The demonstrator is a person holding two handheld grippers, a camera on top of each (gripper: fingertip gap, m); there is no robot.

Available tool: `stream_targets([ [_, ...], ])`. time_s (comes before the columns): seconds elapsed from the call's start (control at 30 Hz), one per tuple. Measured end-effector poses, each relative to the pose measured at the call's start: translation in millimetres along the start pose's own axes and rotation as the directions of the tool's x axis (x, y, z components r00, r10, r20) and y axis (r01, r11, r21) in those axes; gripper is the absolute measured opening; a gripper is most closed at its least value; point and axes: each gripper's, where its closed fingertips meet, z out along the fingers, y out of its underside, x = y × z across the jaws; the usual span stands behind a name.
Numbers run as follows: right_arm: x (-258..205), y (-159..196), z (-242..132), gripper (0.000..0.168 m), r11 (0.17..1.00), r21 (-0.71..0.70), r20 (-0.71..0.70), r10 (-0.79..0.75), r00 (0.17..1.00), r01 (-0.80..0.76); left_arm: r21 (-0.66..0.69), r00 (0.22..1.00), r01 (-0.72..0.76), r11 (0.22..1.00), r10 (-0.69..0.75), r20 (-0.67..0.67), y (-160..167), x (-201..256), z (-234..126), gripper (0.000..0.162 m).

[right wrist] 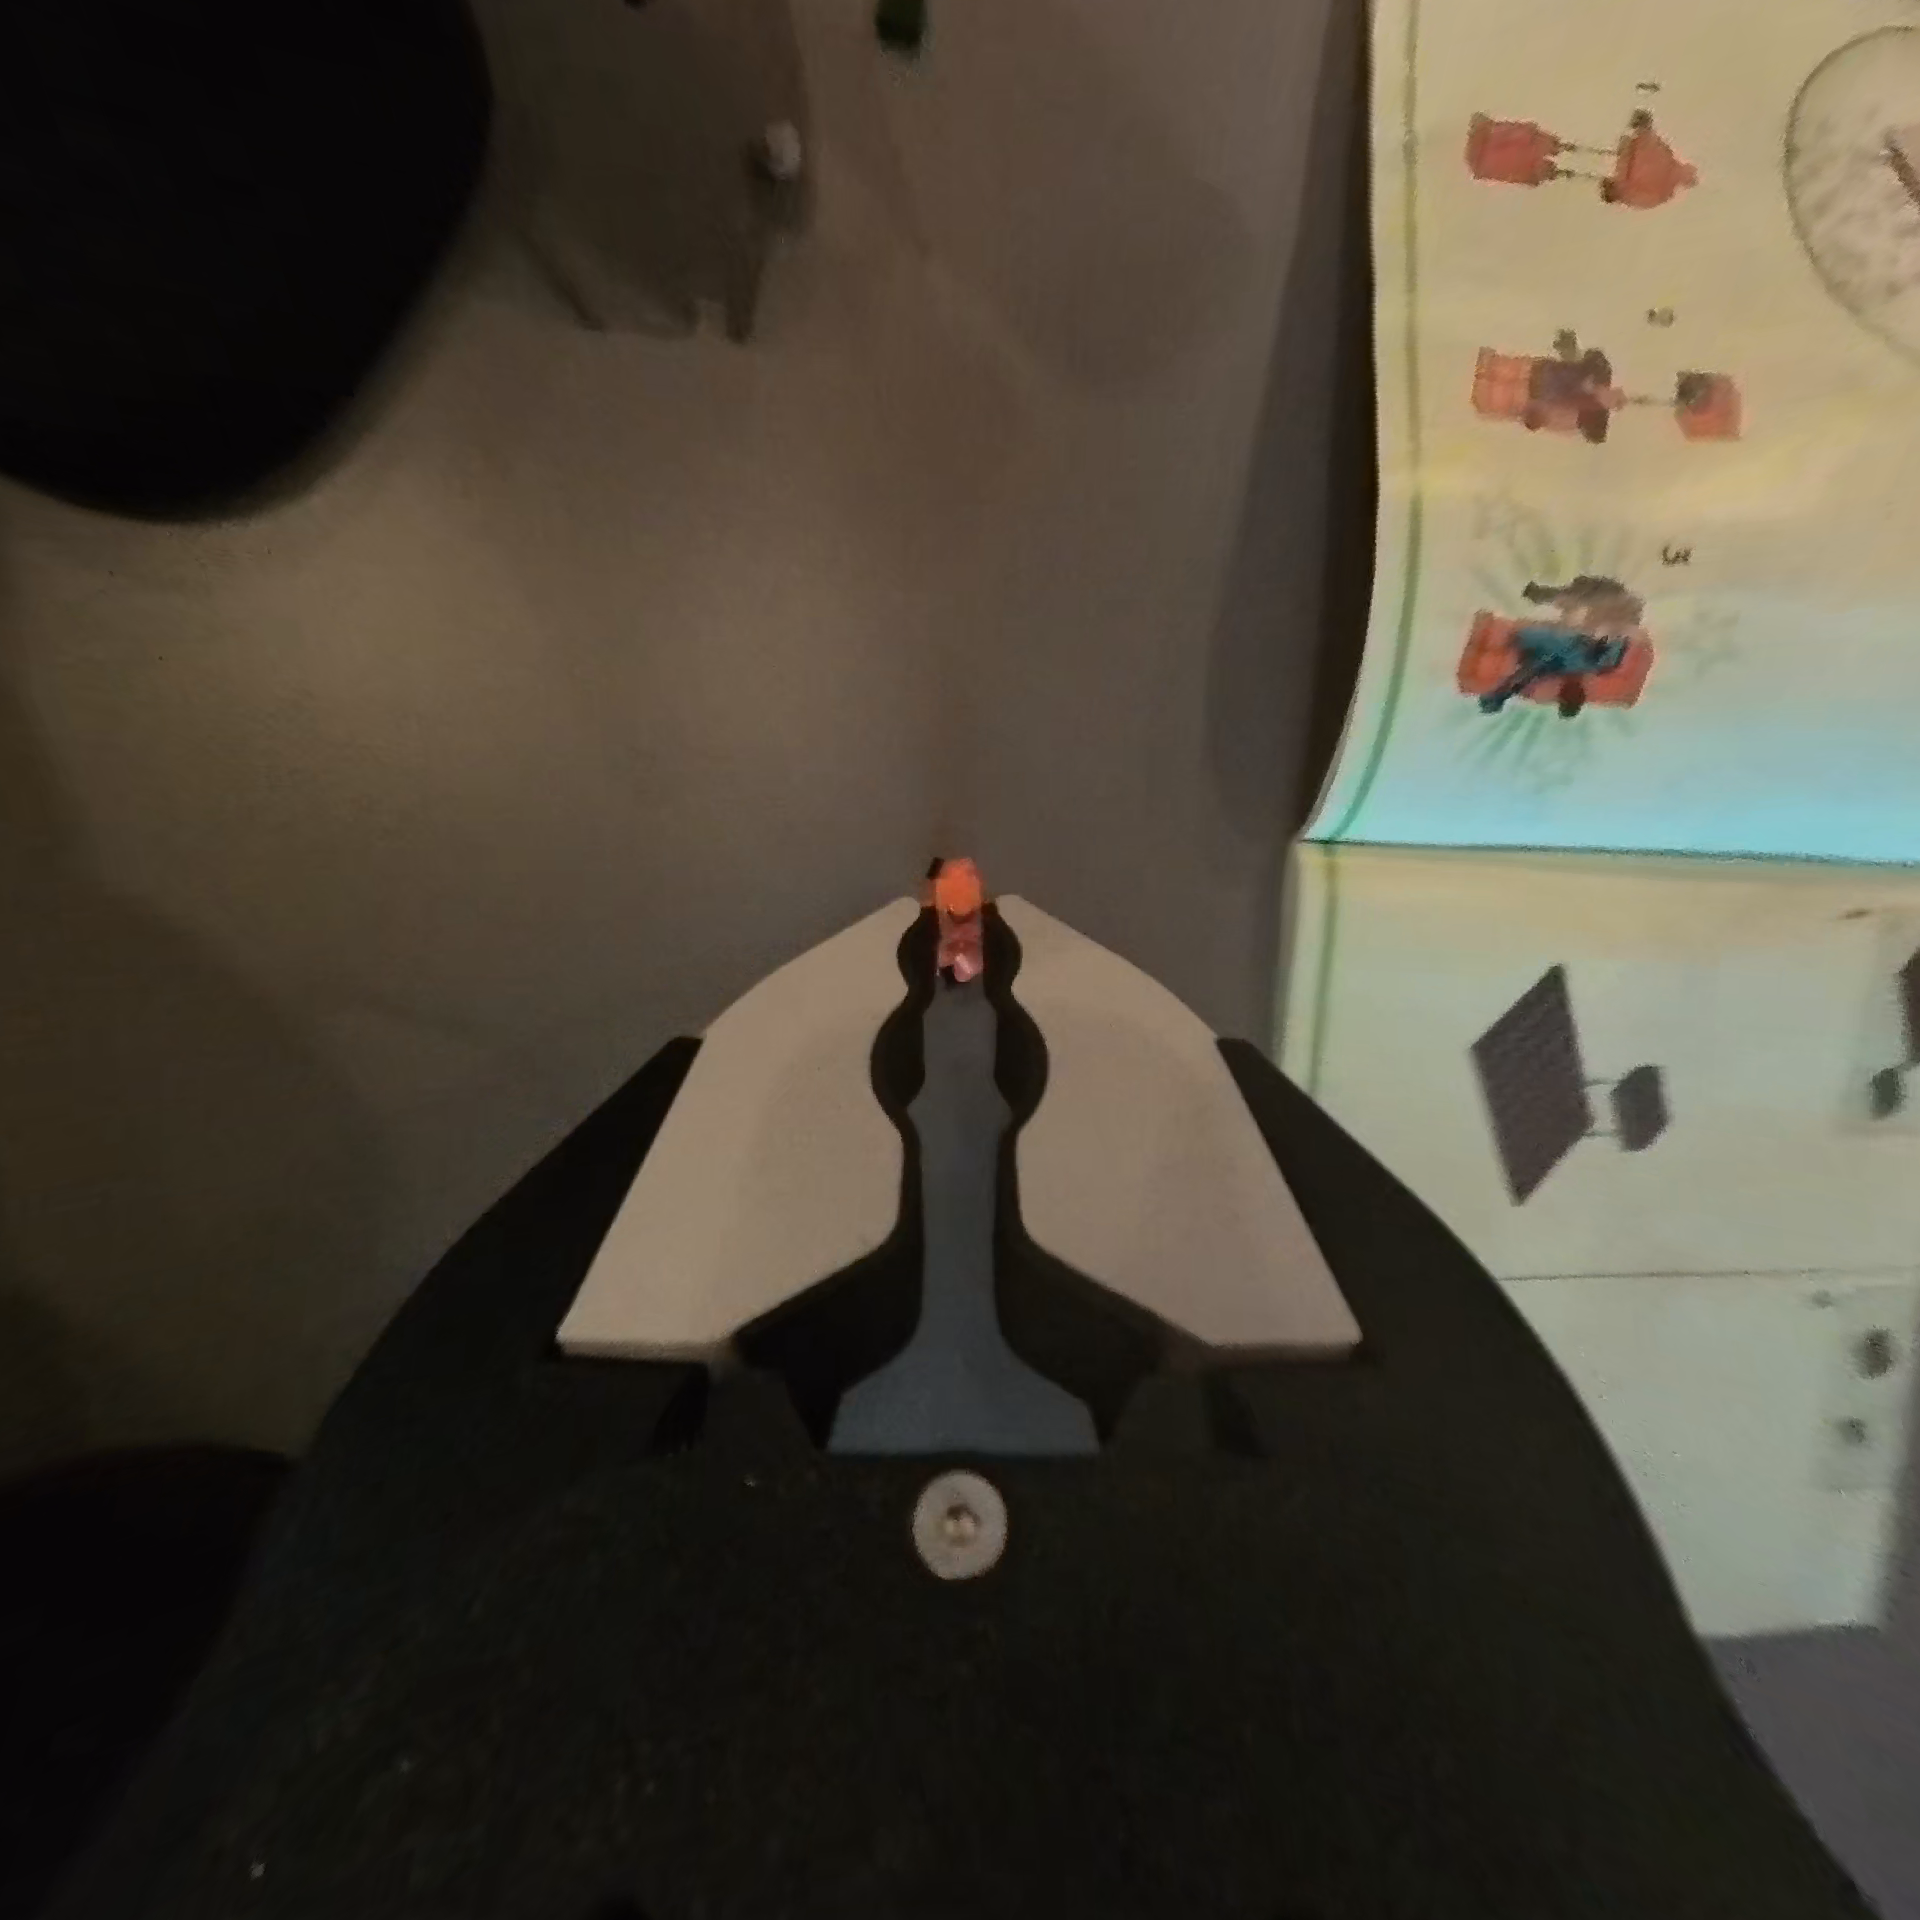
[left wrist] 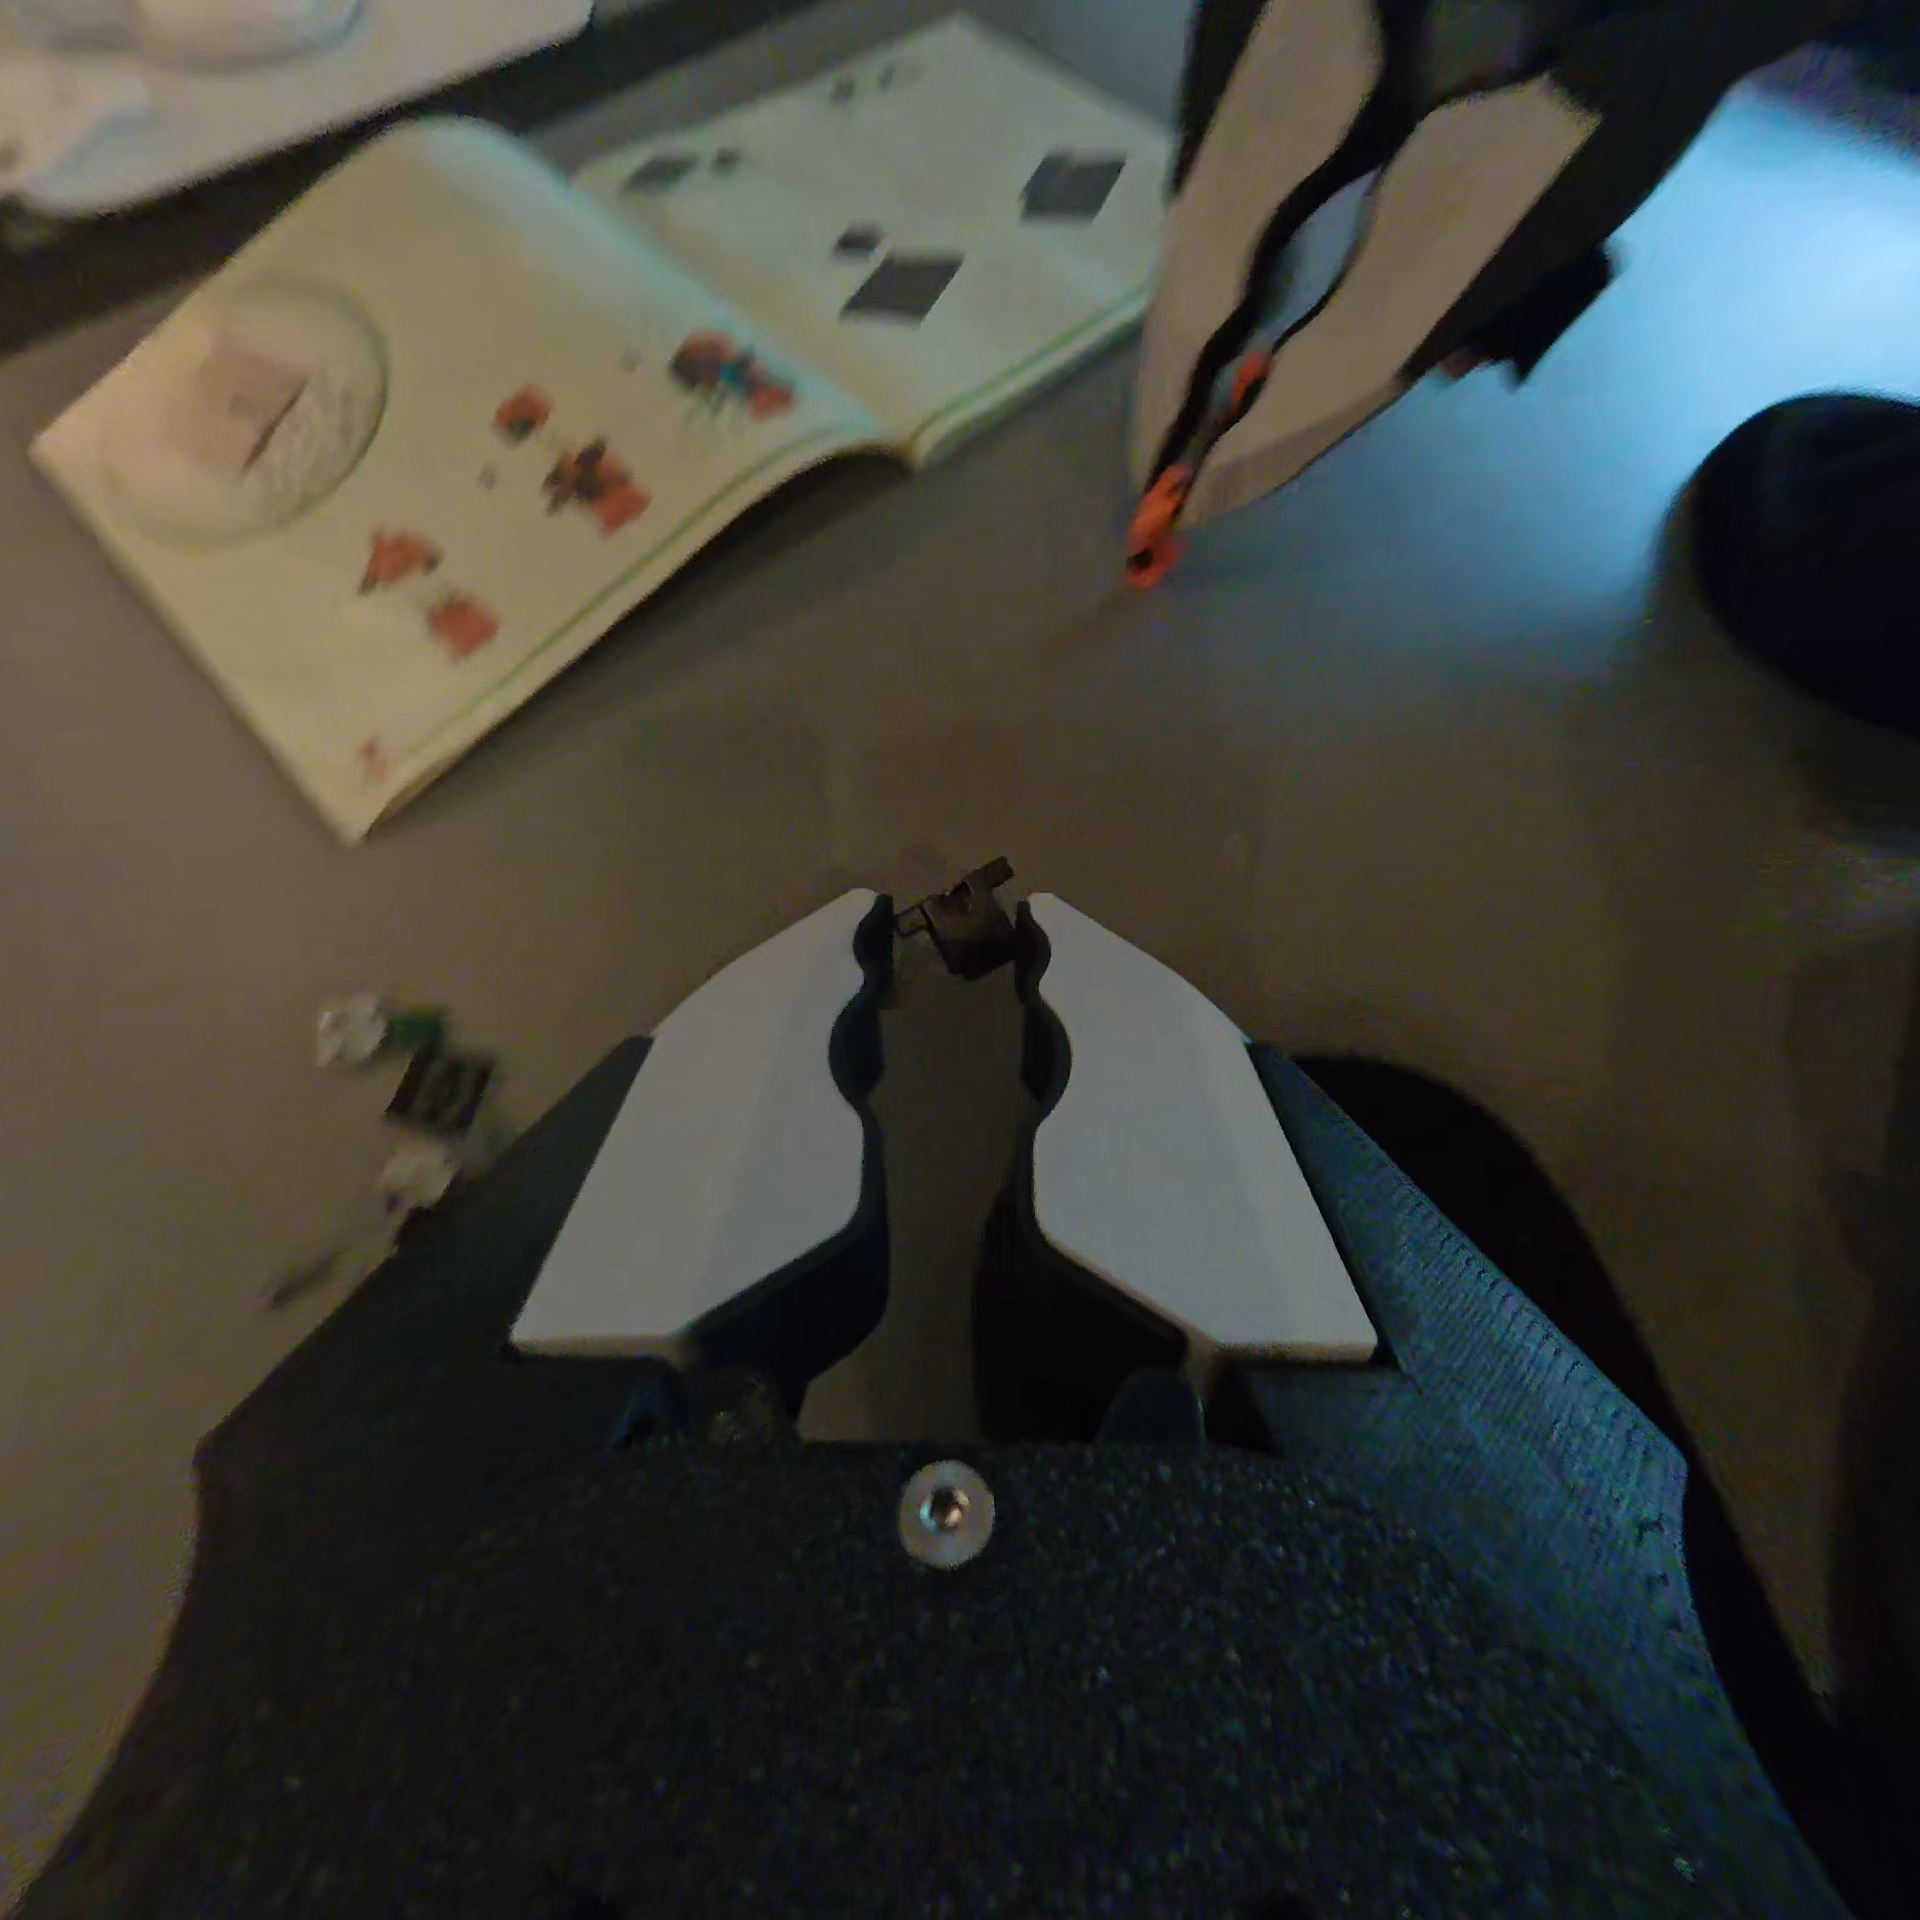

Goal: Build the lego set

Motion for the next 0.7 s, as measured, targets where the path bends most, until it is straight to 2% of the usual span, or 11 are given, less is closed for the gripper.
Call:
stream_targets([
  [0.23, 1.4, -2.5, 3.4, 0.009, 0.999, 0.052, -0.015, 0.002, 1.0, -0.001, 0.089, 1.0, 0.014, 0.996, -0.013, -0.004, -14.2, 13.6, 8.6, 0.023],
  [0.7, 2.9, 1.3, -6.4, 0.014, 0.99, 0.136, 0.008, 0.042, 0.999, -0.043, 0.117, 1.0, 0.012, 0.993, -0.009, -0.026, -25.4, 23.5, 21.1, 0.022],
])
